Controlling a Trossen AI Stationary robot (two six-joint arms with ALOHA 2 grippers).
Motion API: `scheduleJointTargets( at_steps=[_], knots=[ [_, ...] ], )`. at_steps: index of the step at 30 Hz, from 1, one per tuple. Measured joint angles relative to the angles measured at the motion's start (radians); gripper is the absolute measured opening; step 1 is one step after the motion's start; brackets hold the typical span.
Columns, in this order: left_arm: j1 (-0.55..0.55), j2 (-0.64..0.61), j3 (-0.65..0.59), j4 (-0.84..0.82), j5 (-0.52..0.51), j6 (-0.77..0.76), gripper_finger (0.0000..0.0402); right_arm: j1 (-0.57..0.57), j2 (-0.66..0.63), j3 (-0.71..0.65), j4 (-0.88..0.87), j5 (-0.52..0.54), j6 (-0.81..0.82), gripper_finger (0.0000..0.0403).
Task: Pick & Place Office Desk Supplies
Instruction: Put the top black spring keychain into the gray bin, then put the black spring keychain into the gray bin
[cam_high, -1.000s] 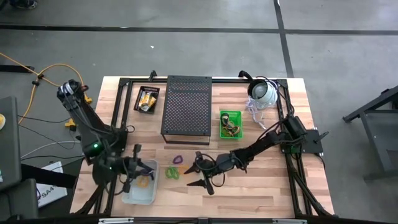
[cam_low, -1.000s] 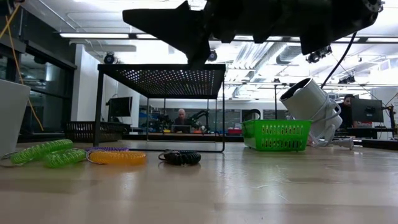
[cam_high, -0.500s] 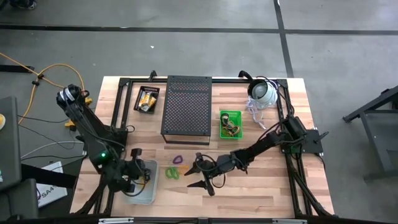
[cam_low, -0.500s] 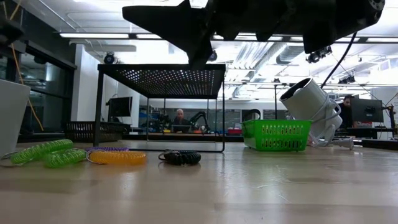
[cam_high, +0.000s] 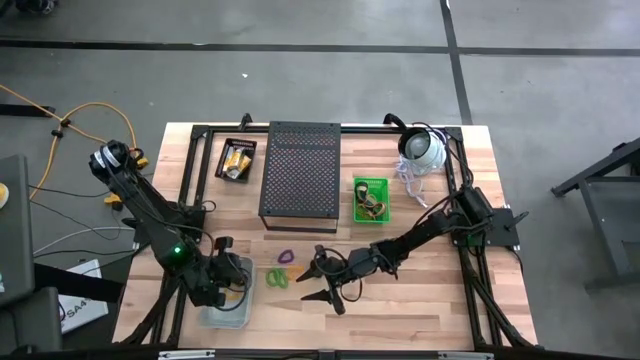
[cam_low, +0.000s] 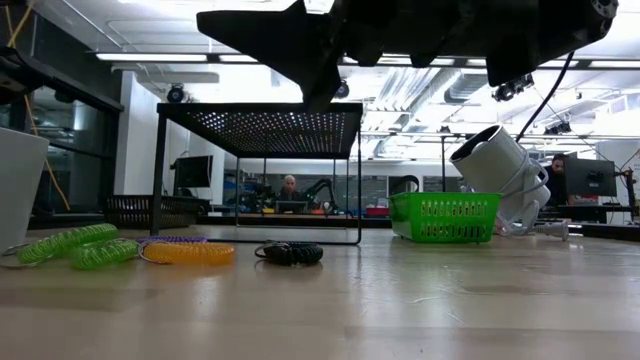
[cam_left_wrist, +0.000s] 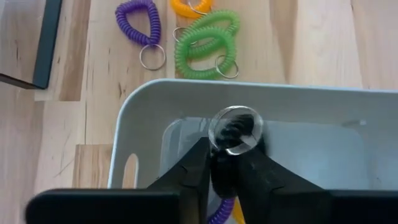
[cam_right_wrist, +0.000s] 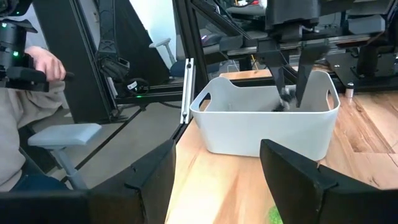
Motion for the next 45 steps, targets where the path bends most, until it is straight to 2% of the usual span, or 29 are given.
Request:
scheduleJointTargets(
  at_steps=[9,24,29,35,45],
  knots=[
    [0.001,0.0,0.0,-0.002,0.005,0.022,0.011,0.0,0.0,0.0,0.0,0.0,0.0,0.0223],
    [0.001,-0.003,0.0,-0.002,0.004,0.026,0.0113,0.0,0.0,0.0,-0.027,0.0,0.0,0.0223],
    [0.001,-0.039,0.0,0.013,-0.012,0.115,0.0113,-0.002,0.0,0.0,-0.037,0.0,-0.001,0.0223],
    [0.001,-0.121,0.001,0.059,-0.091,0.2,0.0113,-0.004,-0.002,0.0,-0.041,0.0,0.0,0.0223],
    [0.008,-0.178,0.002,0.059,-0.164,0.256,0.0113,-0.01,-0.169,0.0,-0.415,0.028,-0.051,0.0223]
  ],
)
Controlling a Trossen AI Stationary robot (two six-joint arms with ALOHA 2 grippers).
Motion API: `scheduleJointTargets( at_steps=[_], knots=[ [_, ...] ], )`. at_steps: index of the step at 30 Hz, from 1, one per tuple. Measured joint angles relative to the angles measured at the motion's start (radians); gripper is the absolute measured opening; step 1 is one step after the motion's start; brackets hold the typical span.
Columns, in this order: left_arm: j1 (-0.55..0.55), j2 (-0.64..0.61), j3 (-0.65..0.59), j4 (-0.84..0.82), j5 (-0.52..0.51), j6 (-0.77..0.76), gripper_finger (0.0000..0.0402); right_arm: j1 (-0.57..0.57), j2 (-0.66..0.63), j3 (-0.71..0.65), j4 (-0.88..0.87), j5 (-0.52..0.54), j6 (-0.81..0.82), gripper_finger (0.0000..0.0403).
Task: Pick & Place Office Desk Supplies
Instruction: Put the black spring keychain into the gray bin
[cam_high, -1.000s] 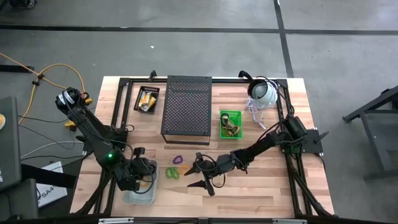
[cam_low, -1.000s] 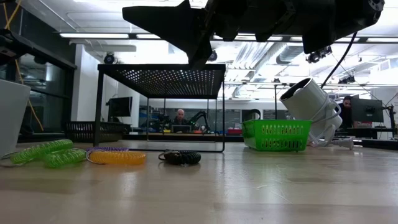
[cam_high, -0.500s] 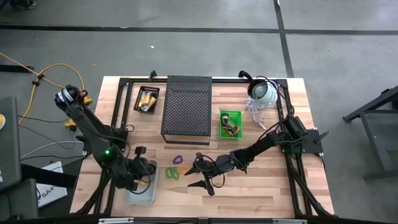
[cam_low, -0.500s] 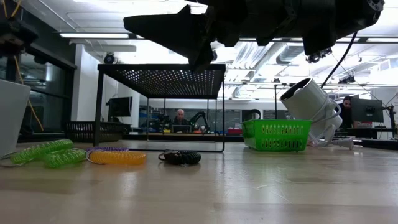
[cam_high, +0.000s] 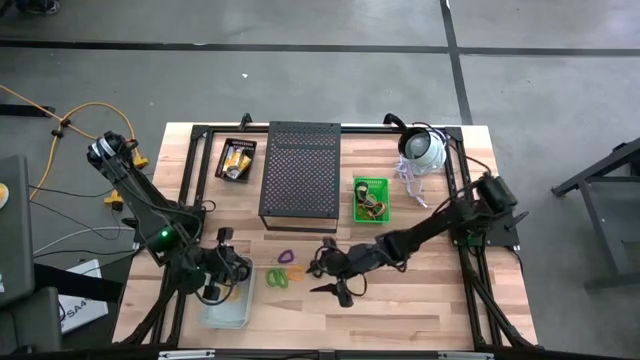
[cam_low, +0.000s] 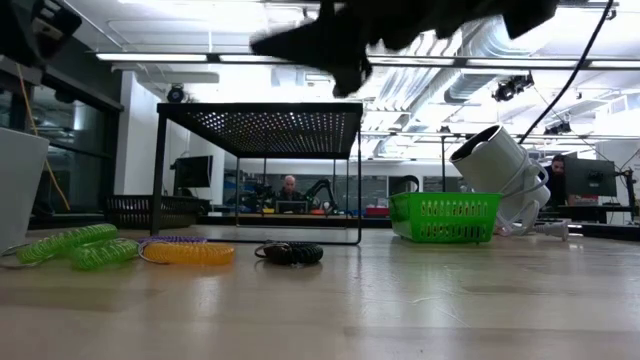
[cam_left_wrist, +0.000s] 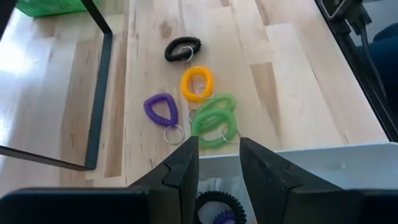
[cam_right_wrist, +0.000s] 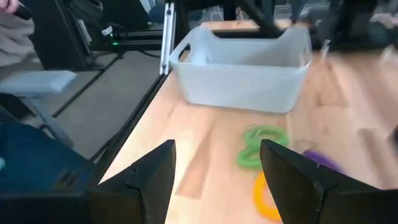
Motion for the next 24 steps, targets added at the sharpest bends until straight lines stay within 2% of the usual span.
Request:
scheduleJointTargets(
  at_steps=[6,10,13,19,24],
  knots=[
    [0.061,0.0,0.0,0.015,-0.001,0.0,0.0113,-0.008,-0.109,0.001,-0.117,-0.007,-0.056,0.0223],
    [0.13,0.0,0.0,0.044,0.0,0.003,0.0113,-0.023,-0.177,0.0,-0.261,-0.001,-0.071,0.0223],
    [0.186,0.0,0.0,0.075,0.002,0.063,0.0113,-0.04,-0.221,-0.014,-0.346,-0.002,-0.076,0.0223],
    [0.285,0.0,0.0,0.199,0.021,0.233,0.0113,-0.087,-0.328,-0.139,-0.334,0.003,-0.057,0.0223],
    [0.353,0.0,0.0,0.302,0.04,0.346,0.0113,-0.111,-0.471,-0.275,-0.338,0.05,-0.021,0.0223]
  ],
)
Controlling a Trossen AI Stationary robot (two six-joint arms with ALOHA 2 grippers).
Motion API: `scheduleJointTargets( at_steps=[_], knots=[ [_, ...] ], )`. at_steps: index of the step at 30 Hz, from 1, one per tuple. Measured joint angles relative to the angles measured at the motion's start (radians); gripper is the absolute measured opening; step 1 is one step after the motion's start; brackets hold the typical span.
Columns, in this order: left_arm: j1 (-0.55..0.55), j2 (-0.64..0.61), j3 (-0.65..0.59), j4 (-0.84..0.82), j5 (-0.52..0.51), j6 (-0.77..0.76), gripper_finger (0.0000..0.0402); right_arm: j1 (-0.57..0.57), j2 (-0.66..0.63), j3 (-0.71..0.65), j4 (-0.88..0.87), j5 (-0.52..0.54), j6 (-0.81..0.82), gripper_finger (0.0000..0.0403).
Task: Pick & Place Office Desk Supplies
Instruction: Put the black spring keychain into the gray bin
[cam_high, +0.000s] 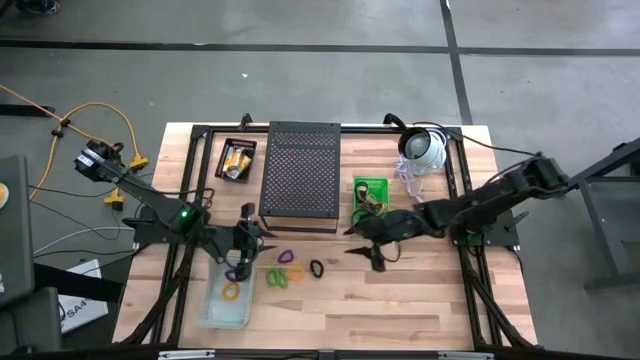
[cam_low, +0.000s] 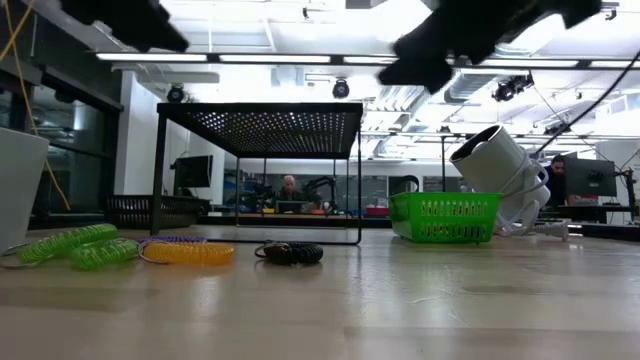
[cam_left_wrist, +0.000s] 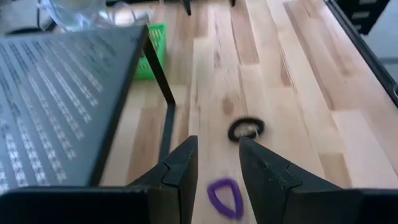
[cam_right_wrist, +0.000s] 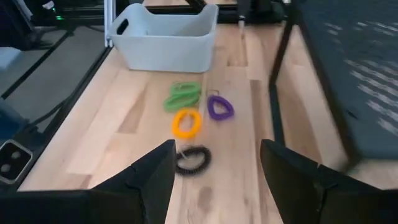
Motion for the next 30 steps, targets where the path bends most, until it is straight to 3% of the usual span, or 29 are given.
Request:
scheduleJointTargets(
  at_steps=[11,15,25,30],
  knots=[
    [0.119,0.0,0.0,0.044,0.026,0.046,0.0113,-0.001,-0.344,-0.242,0.021,0.104,0.045,0.0223],
    [0.144,0.0,0.0,0.049,0.054,0.047,0.0113,-0.006,-0.43,-0.315,0.059,0.124,0.053,0.0223],
    [0.149,0.0,0.0,0.054,0.054,0.047,0.0113,-0.008,-0.593,-0.495,0.177,0.296,0.051,0.0223],
    [0.149,0.0,0.0,0.058,0.054,0.047,0.0113,-0.007,-0.674,-0.583,0.218,0.313,0.1,0.0223]
  ],
)
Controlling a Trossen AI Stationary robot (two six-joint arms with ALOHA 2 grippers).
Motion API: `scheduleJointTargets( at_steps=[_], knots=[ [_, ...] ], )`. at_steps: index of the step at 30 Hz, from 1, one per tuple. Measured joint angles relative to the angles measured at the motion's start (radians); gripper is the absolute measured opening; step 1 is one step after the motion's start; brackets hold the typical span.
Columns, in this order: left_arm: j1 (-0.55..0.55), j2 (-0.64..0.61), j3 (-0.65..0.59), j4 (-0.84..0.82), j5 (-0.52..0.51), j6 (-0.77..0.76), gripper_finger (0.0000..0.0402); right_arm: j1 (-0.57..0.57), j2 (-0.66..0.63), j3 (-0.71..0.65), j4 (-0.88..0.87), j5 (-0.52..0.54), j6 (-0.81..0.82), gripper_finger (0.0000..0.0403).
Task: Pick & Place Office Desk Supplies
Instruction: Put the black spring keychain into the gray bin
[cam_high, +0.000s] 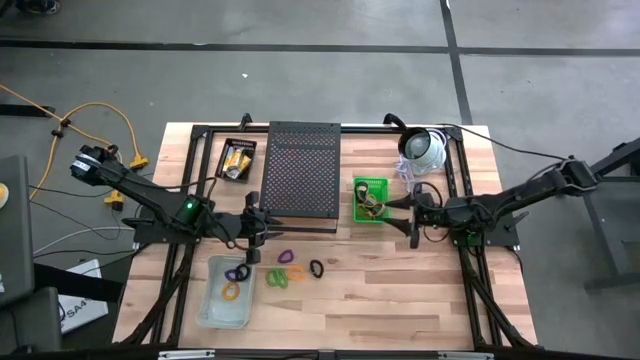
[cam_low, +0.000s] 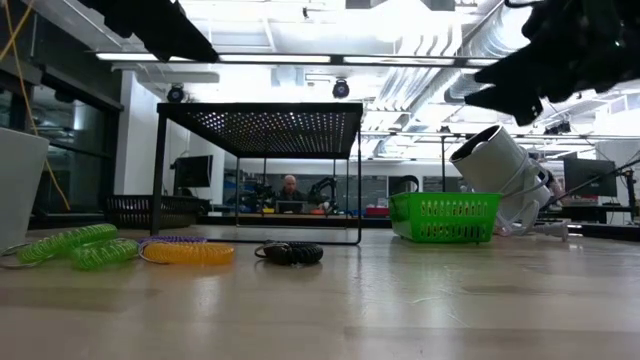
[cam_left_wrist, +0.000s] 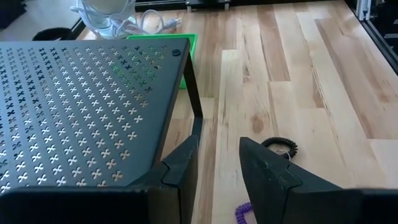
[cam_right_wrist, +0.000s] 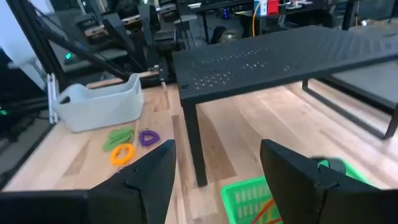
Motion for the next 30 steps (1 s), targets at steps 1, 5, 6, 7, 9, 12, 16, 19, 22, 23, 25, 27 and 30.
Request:
scheduleJointTargets(
  at_steps=[1,5,6,7,9,12,16,19,22,23,25,27,30],
  knots=[
    [0.0,0.0,0.0,0.002,0.0,0.0,0.0113,0.0,-0.011,-0.011,-0.001,-0.001,0.015,0.0223],
    [0.0,0.0,0.0,0.008,0.0,0.01,0.0113,0.0,-0.051,-0.042,-0.007,-0.005,0.052,0.0223],
    [0.0,0.0,0.0,0.008,-0.001,0.013,0.0113,0.0,-0.054,-0.046,-0.007,-0.004,0.059,0.0223],
    [0.0,0.0,0.0,0.007,0.0,0.014,0.0113,0.0,-0.055,-0.048,-0.015,-0.003,0.066,0.0223],
    [0.0,0.0,0.0,0.008,-0.001,0.014,0.0113,0.0,-0.054,-0.049,-0.033,-0.002,0.081,0.0223],
    [0.0,0.0,0.0,0.011,-0.004,0.013,0.0113,0.0,-0.052,-0.049,-0.032,-0.002,0.084,0.0223],
    [0.0,0.0,0.0,0.011,-0.004,0.005,0.0113,0.0,-0.033,-0.049,-0.036,-0.007,0.084,0.0223],
    [0.0,0.0,0.0,0.015,-0.004,0.005,0.0113,0.0,-0.026,-0.049,-0.034,-0.007,0.084,0.0223],
    [0.0,0.0,0.0,0.015,-0.005,0.004,0.0113,0.0,-0.019,-0.049,-0.034,-0.007,0.084,0.0223],
    [0.0,0.0,0.0,0.015,-0.005,0.002,0.0113,0.0,-0.018,-0.049,-0.034,-0.008,0.084,0.0223],
    [0.0,0.0,0.0,0.015,-0.005,0.002,0.0113,0.0,-0.018,-0.049,-0.034,-0.008,0.084,0.0223],
    [0.0,0.0,0.0,0.015,-0.007,0.002,0.0113,0.0,-0.018,-0.049,-0.034,-0.008,0.084,0.0223],
    [0.0,0.0,0.0,0.015,-0.007,0.004,0.0113,0.0,-0.018,-0.049,-0.034,-0.008,0.084,0.0223]
  ],
)
